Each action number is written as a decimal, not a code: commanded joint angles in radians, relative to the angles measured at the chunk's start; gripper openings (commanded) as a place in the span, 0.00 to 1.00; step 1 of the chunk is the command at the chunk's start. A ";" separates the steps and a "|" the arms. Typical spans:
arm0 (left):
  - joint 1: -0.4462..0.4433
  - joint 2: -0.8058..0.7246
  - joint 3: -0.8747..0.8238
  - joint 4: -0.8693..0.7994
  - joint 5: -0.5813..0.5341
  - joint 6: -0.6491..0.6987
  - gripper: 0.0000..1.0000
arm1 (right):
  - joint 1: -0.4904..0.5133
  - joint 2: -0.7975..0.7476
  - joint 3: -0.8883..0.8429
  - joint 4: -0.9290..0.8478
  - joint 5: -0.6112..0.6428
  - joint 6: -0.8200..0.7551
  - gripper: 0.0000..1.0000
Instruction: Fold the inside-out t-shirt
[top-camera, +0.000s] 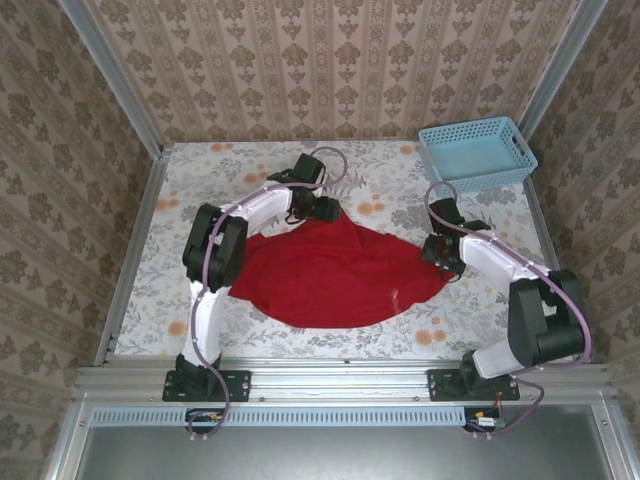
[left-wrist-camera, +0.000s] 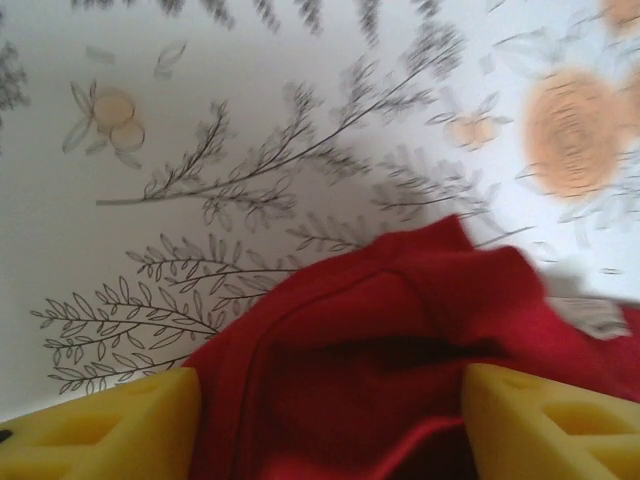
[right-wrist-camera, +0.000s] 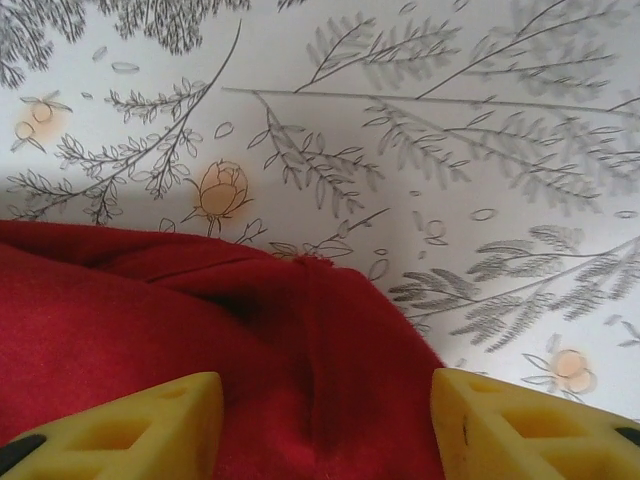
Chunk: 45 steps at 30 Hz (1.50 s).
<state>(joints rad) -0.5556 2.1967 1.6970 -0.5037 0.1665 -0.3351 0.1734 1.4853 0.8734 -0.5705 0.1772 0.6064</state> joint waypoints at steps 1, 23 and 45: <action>0.000 0.024 0.035 -0.060 -0.012 0.027 0.61 | -0.003 0.069 0.023 0.031 -0.071 -0.002 0.59; 0.074 -0.795 -0.240 0.016 -0.107 0.099 0.00 | 0.097 -0.349 0.137 -0.036 0.031 -0.169 0.00; 0.068 -1.308 0.144 -0.074 -0.148 0.225 0.00 | 0.315 -0.593 0.725 -0.029 -0.098 -0.228 0.00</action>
<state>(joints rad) -0.4896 0.8112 1.7885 -0.5522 0.0956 -0.1661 0.4873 0.8410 1.5253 -0.5709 -0.0055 0.3946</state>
